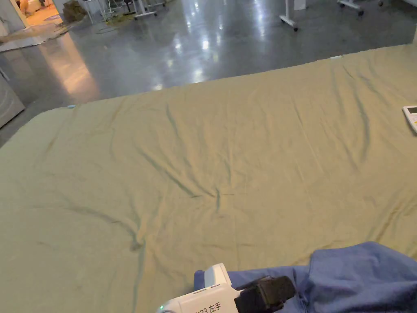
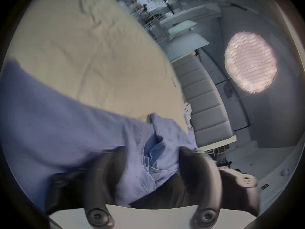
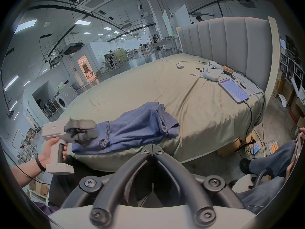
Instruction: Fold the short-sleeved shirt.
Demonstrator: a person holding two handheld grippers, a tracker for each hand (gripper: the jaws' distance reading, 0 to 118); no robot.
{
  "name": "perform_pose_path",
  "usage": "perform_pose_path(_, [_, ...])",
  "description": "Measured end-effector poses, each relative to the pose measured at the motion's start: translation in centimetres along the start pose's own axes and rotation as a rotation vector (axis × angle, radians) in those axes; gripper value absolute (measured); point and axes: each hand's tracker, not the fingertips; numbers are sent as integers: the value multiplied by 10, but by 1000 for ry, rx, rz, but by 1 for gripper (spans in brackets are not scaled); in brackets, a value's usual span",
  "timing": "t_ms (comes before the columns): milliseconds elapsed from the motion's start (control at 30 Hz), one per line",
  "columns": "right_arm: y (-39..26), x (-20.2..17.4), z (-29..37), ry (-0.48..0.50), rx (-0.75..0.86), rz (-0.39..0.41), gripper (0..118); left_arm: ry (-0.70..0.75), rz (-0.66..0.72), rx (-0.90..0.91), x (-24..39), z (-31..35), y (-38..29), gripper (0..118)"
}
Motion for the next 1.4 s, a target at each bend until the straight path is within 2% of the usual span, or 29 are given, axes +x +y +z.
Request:
perform_pose_path(33, [1,-1,-2,7,-2,0,0,22,-9,18,-1,16,6,106])
perform_pose_path(100, [0,-3,-5,25,-9,4,0,48,-33,67,-9,47,18,108])
perform_pose_path(200, [0,-7,-8,34,-23,23,0,104,12,122,-35,90,31,108])
perform_pose_path(300, [-2,-8,-9,35,-31,25,0,132,170,161,-73,116,36,108])
perform_pose_path(433, [-3,-8,-9,29,-32,12,0,20,408,198,-130,110,25,105])
perform_pose_path(467, [-3,-9,-9,26,-33,14,0,-32,414,218,-132,106,22,100])
perform_pose_path(500, [-2,-10,-8,23,-34,17,0,-58,406,226,-91,106,18,97])
perform_pose_path(533, [-2,-10,-7,21,-34,20,0,-51,400,216,-85,100,17,95])
perform_pose_path(600, [0,-11,-6,20,-34,22,0,-53,369,145,-77,80,17,78])
perform_pose_path(633, [0,-11,-6,21,-35,23,0,-24,360,109,-76,75,20,64])
perform_pose_path(667, [1,-12,-6,20,-38,26,0,18,352,78,-73,68,20,28])
perform_pose_path(700, [2,-13,-5,14,-37,35,0,58,331,30,-72,62,19,13])
perform_pose_path(800, [4,-15,-1,3,-29,48,0,7,343,66,-67,68,20,12])
perform_pose_path(867, [5,-15,-2,5,-30,40,0,44,307,96,-58,78,25,11])
perform_pose_path(933, [6,-15,-3,6,-33,40,0,2,313,144,-60,105,31,11])
perform_pose_path(1033, [7,-18,-7,11,-33,48,0,14,327,257,-62,150,43,11])
perform_pose_path(1233, [7,-23,-23,71,-37,37,0,345,148,262,-56,246,82,11])
perform_pose_path(1267, [6,-25,-26,80,-40,42,0,372,126,251,-49,253,86,11])
perform_pose_path(1333, [6,-27,-29,92,-42,51,0,426,61,231,-73,260,100,11])
perform_pose_path(1400, [6,-29,-30,98,-43,55,0,413,40,203,-52,241,100,11])
